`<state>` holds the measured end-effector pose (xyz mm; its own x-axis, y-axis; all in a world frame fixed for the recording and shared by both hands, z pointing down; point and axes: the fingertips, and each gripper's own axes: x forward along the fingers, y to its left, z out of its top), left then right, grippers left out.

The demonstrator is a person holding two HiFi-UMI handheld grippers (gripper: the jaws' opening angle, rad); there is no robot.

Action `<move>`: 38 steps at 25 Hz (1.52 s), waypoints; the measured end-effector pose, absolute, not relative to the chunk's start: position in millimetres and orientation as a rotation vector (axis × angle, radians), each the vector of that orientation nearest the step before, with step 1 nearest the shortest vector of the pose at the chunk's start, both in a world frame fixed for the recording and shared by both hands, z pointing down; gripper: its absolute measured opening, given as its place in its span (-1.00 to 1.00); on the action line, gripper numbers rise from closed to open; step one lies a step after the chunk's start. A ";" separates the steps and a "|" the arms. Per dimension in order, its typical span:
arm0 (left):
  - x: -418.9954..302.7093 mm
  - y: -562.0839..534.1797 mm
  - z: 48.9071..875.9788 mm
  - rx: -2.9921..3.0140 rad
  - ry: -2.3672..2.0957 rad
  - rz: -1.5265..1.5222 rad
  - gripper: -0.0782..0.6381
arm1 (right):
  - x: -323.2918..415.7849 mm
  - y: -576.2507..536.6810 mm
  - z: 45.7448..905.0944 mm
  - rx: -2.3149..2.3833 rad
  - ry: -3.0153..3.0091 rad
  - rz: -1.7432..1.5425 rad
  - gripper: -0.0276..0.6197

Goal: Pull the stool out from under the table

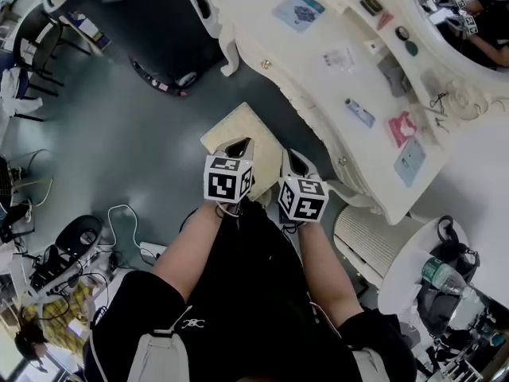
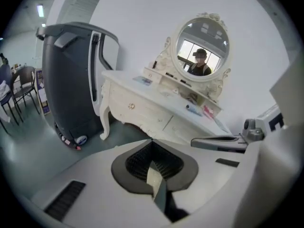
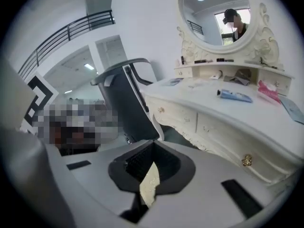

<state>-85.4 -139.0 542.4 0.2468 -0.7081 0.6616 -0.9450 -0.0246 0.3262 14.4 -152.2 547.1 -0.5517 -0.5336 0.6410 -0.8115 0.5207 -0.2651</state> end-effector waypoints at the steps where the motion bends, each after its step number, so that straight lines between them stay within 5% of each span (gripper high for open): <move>1: -78.2 -144.1 523.2 1.826 -1.524 0.406 -0.77 | 18.7 -153.5 530.6 1.117 -2.298 0.772 -0.90; 17: -5.3 -201.2 303.9 2.256 -1.611 0.352 -0.77 | 87.3 -210.5 279.6 1.553 -2.647 0.400 -0.90; 38: 60.2 -207.2 242.0 2.456 -1.611 0.352 -0.77 | 136.6 -204.0 237.5 1.646 -2.704 0.313 -0.90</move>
<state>60.2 -207.2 242.0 0.3840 -0.8748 0.2953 -0.9182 -0.3953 0.0229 136.6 -204.0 237.5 -0.4639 -0.8833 0.0685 -0.8756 0.4453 -0.1874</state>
